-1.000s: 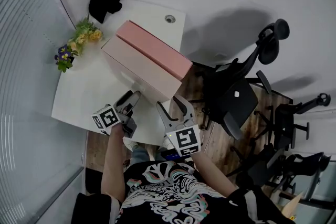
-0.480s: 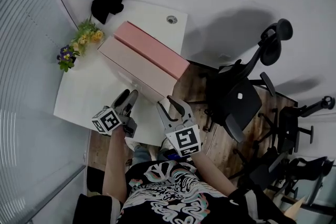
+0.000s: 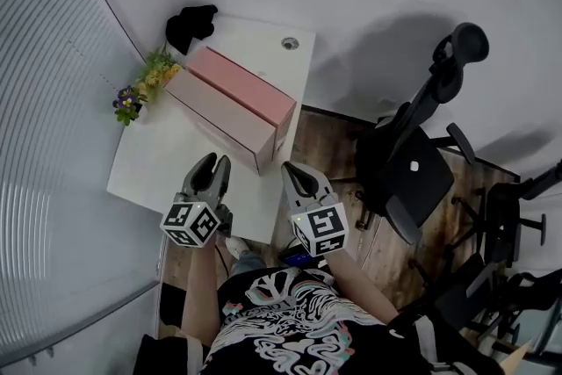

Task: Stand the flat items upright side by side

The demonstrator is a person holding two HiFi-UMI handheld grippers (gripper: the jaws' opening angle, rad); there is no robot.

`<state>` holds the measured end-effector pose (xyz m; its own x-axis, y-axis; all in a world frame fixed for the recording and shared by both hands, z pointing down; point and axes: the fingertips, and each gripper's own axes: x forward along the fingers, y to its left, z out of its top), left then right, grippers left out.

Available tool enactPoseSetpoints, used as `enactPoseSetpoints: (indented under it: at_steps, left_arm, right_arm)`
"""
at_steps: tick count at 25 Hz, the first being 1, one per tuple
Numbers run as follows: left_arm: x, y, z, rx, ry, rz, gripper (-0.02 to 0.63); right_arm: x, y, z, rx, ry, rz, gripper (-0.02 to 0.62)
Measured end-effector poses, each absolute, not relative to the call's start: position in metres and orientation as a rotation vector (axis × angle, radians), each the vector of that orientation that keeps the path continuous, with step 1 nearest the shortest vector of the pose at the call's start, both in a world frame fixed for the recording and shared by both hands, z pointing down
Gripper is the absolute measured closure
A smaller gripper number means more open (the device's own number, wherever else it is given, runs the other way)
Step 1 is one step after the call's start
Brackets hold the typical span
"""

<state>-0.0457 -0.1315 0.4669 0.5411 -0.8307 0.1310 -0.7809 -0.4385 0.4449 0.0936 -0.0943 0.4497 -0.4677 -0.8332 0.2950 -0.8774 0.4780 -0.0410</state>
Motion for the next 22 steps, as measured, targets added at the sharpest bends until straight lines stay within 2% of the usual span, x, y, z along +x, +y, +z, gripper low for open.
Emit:
enactPoseSetpoints:
  at_steps: [4, 5, 22]
  left_arm:
    - [-0.037, -0.114, 0.436, 2.407, -1.465, -0.101, 0.593]
    - [-0.035, -0.110, 0.430, 2.416, -1.491, -0.096, 0.604]
    - [0.011, -0.067, 0.391, 2.437, -1.543, -0.159, 0.605]
  right_arm:
    - [0.110, -0.086, 0.432, 1.503, -2.533, 0.293, 0.594]
    - [0.114, -0.083, 0.428, 1.513, -2.539, 0.291, 0.594]
    - [0.188, -0.048, 0.397, 1.664, -2.520, 0.229, 0.595]
